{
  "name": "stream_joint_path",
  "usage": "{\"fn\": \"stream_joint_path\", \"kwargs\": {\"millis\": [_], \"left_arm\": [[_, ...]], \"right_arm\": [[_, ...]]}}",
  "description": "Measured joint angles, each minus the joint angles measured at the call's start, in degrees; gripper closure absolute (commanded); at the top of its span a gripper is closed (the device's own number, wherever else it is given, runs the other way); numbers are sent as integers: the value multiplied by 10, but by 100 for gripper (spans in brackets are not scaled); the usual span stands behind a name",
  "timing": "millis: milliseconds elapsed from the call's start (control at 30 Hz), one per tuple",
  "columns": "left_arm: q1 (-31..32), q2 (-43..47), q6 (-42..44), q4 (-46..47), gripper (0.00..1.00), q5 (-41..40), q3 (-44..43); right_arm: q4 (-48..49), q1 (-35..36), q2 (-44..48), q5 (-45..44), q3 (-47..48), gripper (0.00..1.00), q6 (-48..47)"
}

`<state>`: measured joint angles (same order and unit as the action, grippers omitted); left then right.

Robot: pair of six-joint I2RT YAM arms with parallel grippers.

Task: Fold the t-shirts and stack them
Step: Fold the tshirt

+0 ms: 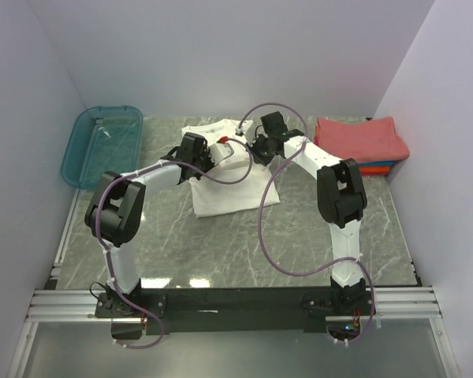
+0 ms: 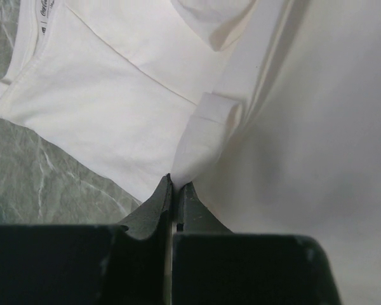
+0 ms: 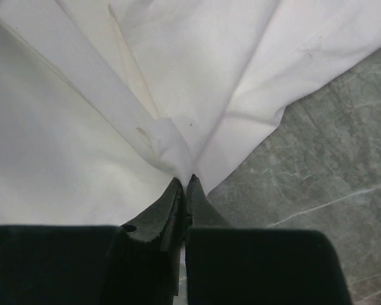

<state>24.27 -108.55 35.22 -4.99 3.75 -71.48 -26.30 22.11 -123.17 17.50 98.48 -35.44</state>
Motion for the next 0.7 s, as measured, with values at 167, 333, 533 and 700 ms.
{"fn": "stream_joint_path", "kwargs": {"millis": [167,333,533,700], "left_arm": [[-3,-9,2,0,100,-1,-16],[-6,-16,2,0,100,-1,-22],[-7,-27,2,0,100,-1,-27],[-7,-33,2,-2,100,-1,-40]], "right_arm": [[0,0,-4,-6,14,100,1],[1,0,-24,-10,33,100,3],[0,0,-37,-15,37,100,5],[-3,0,-38,-19,47,100,7]]}}
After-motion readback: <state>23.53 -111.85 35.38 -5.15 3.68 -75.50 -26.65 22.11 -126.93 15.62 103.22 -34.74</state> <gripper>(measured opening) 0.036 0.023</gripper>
